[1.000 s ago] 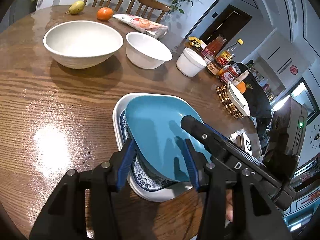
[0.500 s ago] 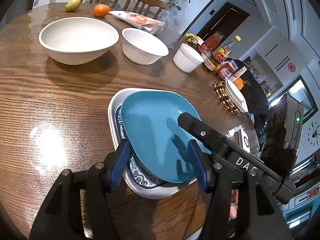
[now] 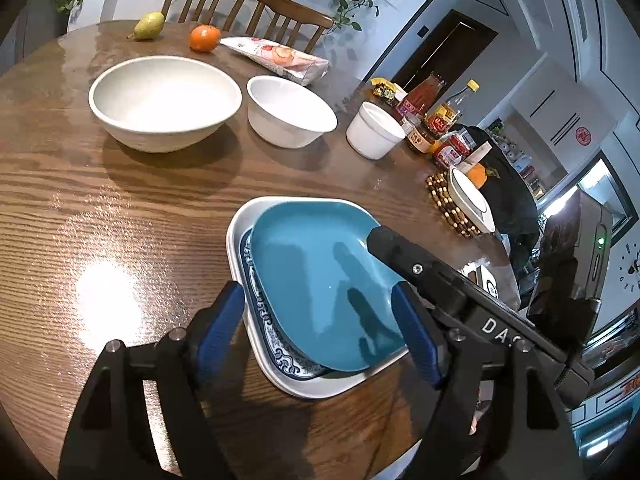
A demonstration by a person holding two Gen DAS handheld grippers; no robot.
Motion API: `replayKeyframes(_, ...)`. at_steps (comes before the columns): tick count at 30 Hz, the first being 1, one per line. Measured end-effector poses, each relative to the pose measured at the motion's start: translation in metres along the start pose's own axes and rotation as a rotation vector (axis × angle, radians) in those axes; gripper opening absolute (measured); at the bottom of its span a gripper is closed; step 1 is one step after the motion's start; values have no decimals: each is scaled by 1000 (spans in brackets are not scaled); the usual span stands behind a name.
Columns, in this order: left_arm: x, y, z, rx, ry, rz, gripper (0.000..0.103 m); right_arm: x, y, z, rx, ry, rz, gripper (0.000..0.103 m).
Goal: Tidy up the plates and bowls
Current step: 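Lower the teal dish onto the stacked plates and open both grippers, then pull both grippers back and move them to the large white bowl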
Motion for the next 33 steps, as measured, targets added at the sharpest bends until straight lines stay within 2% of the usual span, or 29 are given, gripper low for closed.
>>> replayKeyframes(5, -8, -3, 5, 13, -22, -2, 79, -8, 6, 7, -13, -25, 9, 76)
replayKeyframes(9, -13, -3, 8, 12, -40, -12, 81, -12, 3, 11, -9, -52, -16, 88)
replayKeyframes(18, -6, 10, 5, 1, -30, 27, 85, -16, -2, 6, 7, -48, -22, 89)
replayKeyframes(21, -7, 16, 6, -17, -46, 29, 91, -15, -8, 0, 48, -48, -28, 97)
replayKeyframes(33, -29, 23, 22, -16, -112, 55, 93, -21, -6, 7, 18, -74, -35, 98)
Point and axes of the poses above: each gripper's, at about its wrist camera, not at the fingertips, and x roughly the way its jaws point, y to its left, z to its top, the point moved 9 cm from there along x, roughly the way its jaws point, and after that the axes turned 7 degrees about -x, right-handed, at the moved point
